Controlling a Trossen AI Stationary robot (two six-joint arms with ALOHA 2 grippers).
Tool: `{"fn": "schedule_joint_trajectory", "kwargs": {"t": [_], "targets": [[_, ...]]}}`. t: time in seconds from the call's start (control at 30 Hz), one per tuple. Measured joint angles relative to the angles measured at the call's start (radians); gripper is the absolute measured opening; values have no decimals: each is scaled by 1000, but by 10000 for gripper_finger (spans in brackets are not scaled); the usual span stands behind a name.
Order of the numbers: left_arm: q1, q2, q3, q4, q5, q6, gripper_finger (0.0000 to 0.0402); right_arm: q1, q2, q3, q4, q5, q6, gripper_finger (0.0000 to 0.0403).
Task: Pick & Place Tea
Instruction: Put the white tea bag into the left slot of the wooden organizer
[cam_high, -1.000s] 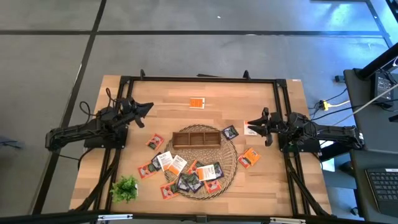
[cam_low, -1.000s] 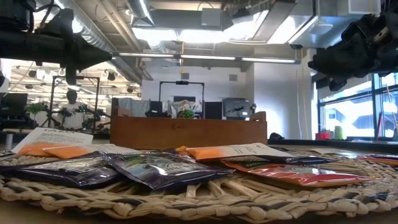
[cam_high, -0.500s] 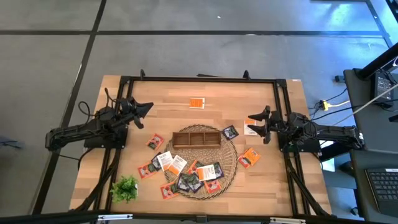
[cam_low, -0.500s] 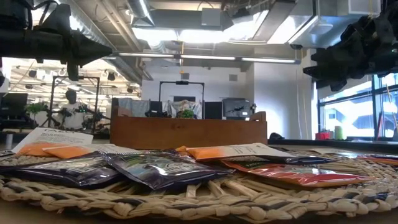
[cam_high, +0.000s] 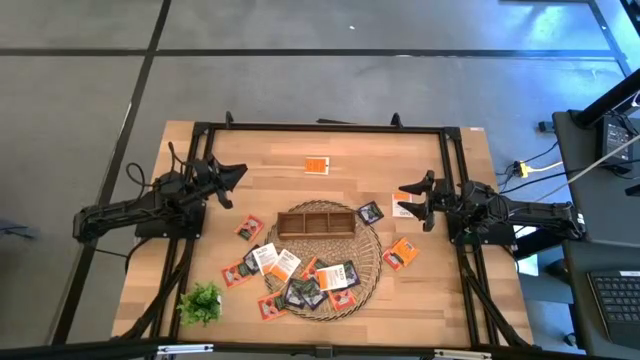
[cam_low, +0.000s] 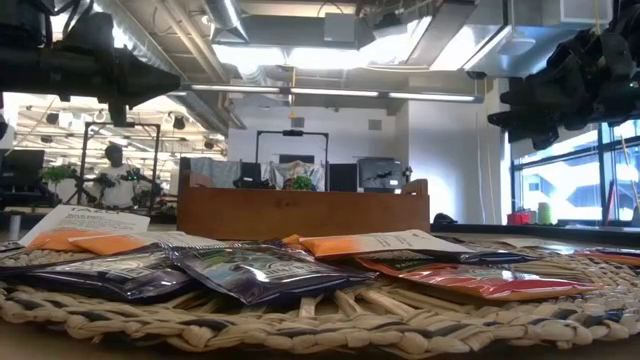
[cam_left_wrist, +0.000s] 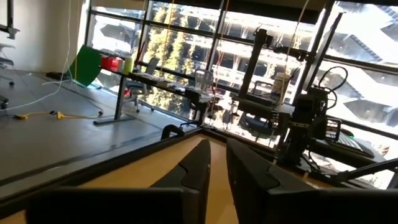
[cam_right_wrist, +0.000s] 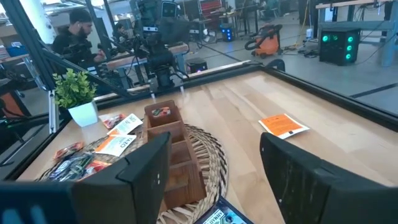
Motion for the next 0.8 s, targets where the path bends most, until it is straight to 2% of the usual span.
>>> {"fn": "schedule_joint_trajectory", "kwargs": {"t": [0.17,0.37,0.47,0.6,0.8], "targets": [[-1,0,0,0,12,21,94,0,0,0,0,0,-1,247],[-1,1,0,0,177,-33,129,0,0,0,0,0,-5,246],[-1,1,0,0,221,-92,133,0,0,0,0,1,-7,246],[-15,28,0,25,222,-116,131,0,0,0,1,3,-30,246],[-96,175,14,154,267,-109,126,0,0,0,9,58,-29,246]]}}
